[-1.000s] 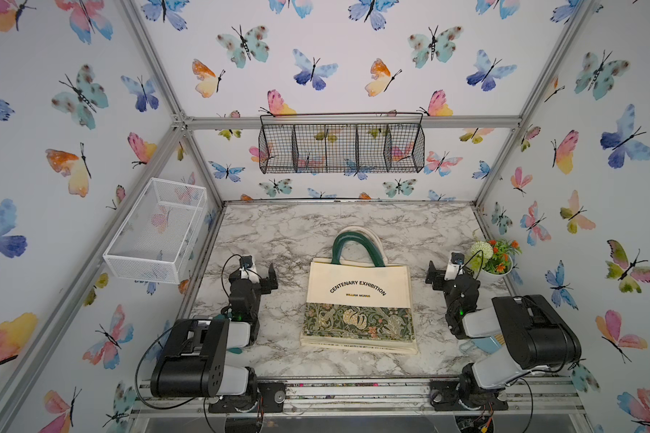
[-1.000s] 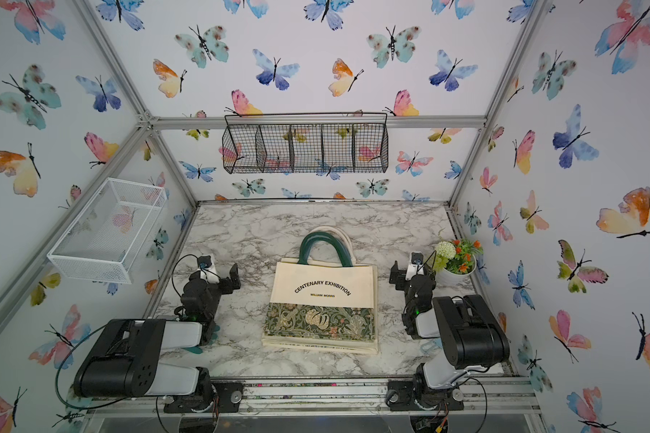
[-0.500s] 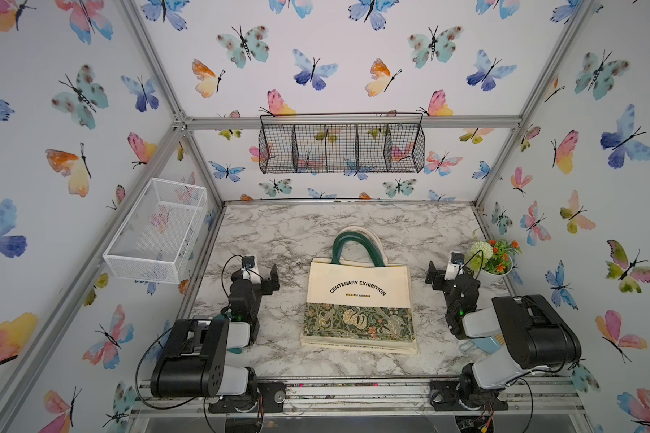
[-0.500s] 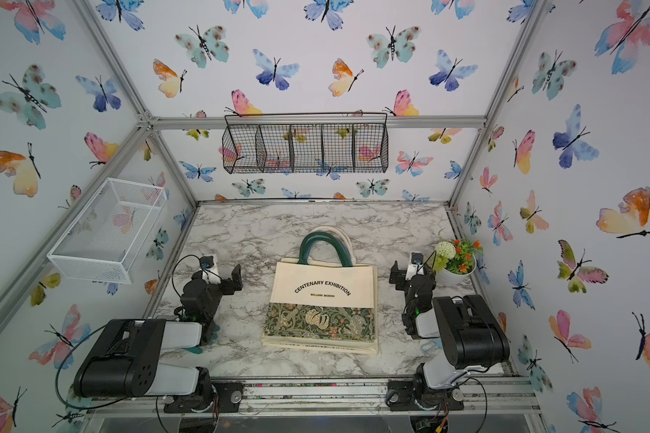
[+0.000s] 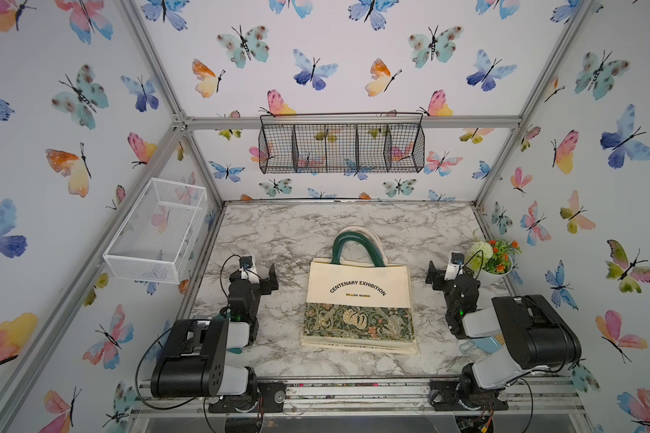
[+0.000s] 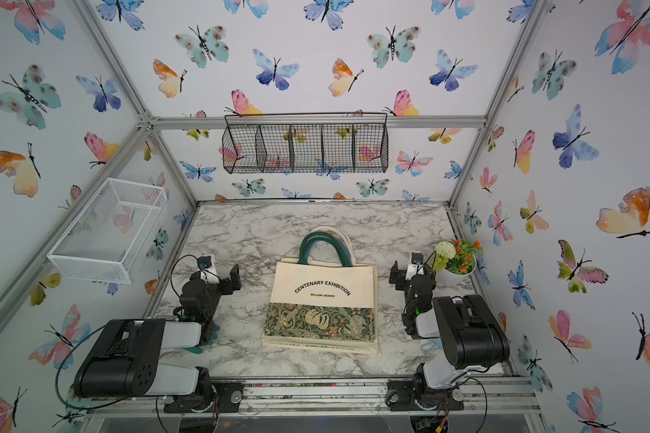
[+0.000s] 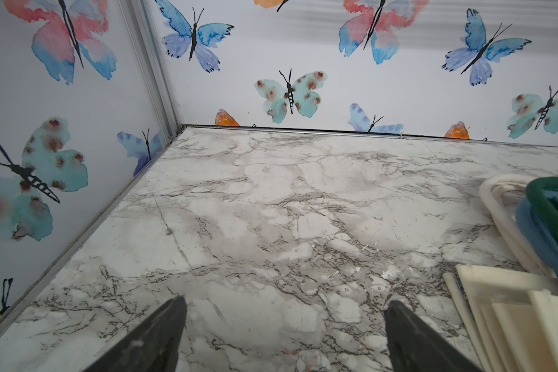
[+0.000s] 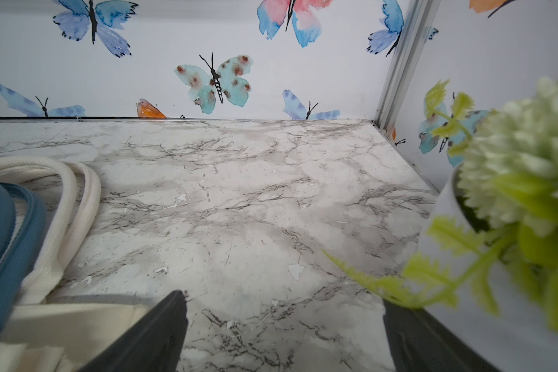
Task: Put away the canvas bag
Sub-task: Reset both arms
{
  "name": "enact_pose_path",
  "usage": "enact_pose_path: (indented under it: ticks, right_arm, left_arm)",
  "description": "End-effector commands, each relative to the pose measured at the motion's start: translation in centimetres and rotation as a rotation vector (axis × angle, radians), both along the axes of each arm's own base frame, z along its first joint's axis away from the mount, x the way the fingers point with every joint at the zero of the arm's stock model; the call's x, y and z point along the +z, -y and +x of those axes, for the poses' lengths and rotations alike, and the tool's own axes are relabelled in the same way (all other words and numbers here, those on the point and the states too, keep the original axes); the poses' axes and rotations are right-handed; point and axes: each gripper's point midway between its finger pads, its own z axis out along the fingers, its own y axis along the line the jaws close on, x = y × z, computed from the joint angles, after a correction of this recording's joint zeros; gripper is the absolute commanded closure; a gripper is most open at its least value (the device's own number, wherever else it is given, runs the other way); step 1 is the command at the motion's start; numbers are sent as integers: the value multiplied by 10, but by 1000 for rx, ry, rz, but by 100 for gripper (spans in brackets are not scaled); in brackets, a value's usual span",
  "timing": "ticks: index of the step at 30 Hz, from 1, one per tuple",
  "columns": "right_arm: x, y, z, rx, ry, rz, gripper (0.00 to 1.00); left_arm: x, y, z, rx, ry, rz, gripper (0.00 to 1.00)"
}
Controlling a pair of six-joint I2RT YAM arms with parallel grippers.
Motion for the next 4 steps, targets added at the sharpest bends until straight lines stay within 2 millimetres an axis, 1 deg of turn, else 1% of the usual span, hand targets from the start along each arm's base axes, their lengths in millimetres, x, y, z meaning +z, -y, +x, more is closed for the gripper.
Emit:
enact_pose_path:
  ticks: [1,4]
  right_arm:
    - [6,1,3,3,18,0,2]
    - [6,1,3,3,19,0,2]
  left_arm:
    - [2,-2,2,16,0,4,2]
    - [3,-2,2,17,4,5,2]
